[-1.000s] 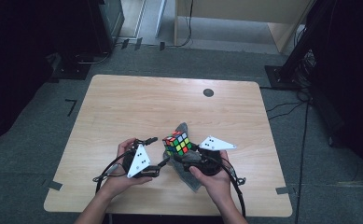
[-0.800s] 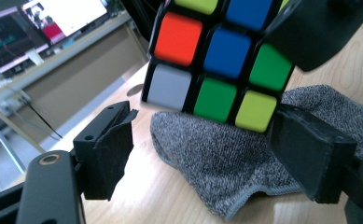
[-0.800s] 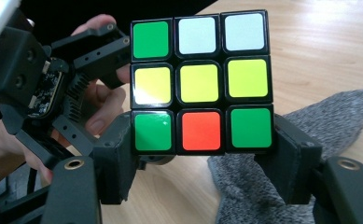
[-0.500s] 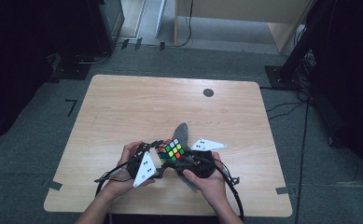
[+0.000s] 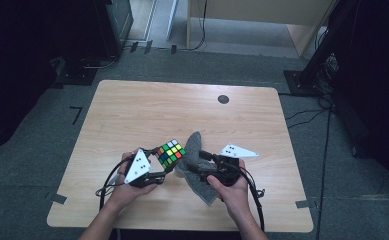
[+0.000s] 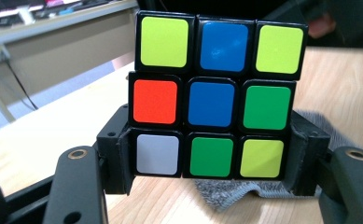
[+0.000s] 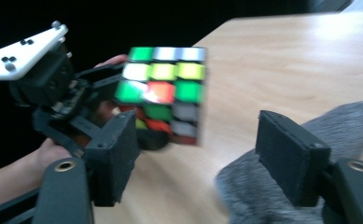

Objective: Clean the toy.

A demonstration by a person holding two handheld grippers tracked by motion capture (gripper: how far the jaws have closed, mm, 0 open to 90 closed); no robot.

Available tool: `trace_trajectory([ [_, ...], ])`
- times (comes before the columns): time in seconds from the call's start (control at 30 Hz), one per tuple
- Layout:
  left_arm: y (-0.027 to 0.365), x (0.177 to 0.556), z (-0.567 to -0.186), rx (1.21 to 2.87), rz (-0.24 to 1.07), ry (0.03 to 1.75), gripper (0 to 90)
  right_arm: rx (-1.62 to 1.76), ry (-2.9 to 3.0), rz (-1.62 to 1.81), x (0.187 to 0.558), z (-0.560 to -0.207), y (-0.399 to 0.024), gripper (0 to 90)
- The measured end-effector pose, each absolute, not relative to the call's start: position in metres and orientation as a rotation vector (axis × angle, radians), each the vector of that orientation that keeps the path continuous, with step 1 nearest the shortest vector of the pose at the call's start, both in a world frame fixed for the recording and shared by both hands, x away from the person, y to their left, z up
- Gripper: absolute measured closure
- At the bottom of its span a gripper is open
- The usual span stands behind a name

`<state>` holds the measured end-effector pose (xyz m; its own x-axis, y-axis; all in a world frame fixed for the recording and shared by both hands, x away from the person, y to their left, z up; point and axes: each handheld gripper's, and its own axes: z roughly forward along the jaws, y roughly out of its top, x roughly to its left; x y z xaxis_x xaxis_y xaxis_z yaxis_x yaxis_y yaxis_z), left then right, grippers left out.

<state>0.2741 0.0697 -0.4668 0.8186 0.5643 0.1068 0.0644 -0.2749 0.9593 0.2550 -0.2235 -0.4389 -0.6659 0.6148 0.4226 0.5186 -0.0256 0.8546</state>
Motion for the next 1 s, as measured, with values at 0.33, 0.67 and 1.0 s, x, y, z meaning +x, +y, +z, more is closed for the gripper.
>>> trace_trajectory([
  [0.33, 0.088, 0.282, -0.461, 1.738, 0.415, 0.654, 34.0, 1.081, 2.239, 1.330, 0.262, -0.470, -0.213, 36.6],
  [0.67, 0.078, 0.281, -0.465, 1.783, 0.411, 0.690, 33.9, 1.088, 2.306, 1.049, 0.268, -0.503, -0.200, 57.4],
  [1.0, 0.079, 0.283, -0.466, 1.806, 0.402, 0.696, 34.0, 1.117, 2.177, 1.258, 0.264, -0.477, -0.227, 80.6],
])
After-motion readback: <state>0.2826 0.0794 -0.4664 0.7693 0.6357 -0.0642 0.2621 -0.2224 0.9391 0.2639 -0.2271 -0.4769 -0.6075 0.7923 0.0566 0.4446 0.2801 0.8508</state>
